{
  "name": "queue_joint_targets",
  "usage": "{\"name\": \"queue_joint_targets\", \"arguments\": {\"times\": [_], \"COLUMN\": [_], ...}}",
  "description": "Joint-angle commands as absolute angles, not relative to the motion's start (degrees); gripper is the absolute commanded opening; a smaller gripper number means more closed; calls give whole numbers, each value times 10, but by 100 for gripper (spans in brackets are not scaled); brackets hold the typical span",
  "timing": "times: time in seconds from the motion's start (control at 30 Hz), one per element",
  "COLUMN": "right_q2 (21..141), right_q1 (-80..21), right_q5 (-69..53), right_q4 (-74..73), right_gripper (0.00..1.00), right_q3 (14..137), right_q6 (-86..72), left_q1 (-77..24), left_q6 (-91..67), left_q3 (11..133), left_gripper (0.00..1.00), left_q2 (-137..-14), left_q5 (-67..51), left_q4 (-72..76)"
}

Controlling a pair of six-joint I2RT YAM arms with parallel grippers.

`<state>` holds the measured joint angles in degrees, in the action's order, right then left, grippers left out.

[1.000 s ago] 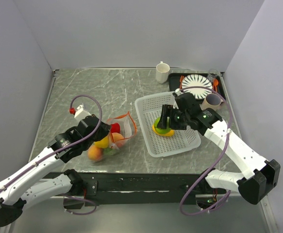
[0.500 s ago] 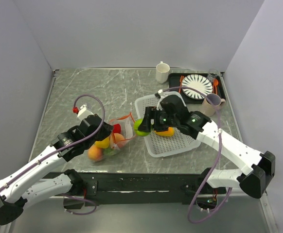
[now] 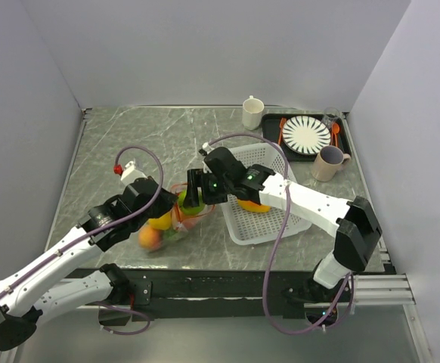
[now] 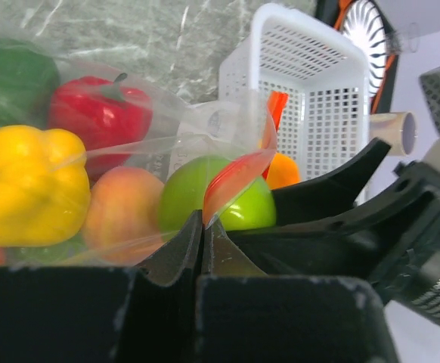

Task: Place the food in the zip-top bag and seal the zipper
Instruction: Place the fake fruit in the zipper food storage bag, then pick up the fake fruit from the bin.

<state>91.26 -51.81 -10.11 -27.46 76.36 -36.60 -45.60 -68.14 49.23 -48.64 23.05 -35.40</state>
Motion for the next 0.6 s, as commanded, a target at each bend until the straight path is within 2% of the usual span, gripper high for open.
{"name": "queue_joint_targets", "arguments": {"times": [0.0, 0.03, 0.07, 0.13, 0.2, 0.33, 0.57], "right_q2": [851, 840, 830, 798, 756, 718, 653], "right_q1": [-523, -523, -523, -523, -522, -514, -487], "right_q5": [-42, -36, -40, 10, 2, 96, 155], "right_q4": [-272, -282, -281, -348, -354, -474, -546], "right_gripper": [84, 94, 99, 100, 100, 100, 100], "right_q3": [755, 750, 747, 762, 755, 797, 816], "right_q6": [-347, -330, -323, -314, -289, -252, -216], "left_q1": [-456, -456, -456, -456, -456, -456, -455], "left_q6": [-659, -653, -648, -649, -647, -655, -649], "left_q3": [534, 535, 534, 531, 528, 509, 479], "left_gripper": [1, 1, 1, 1, 1, 1, 1], "left_q2": [-476, -475, -473, -474, -477, -486, -490], "left_q5": [215, 213, 207, 211, 207, 197, 192], "left_q4": [-328, -326, -319, -323, -319, -296, -253]}}
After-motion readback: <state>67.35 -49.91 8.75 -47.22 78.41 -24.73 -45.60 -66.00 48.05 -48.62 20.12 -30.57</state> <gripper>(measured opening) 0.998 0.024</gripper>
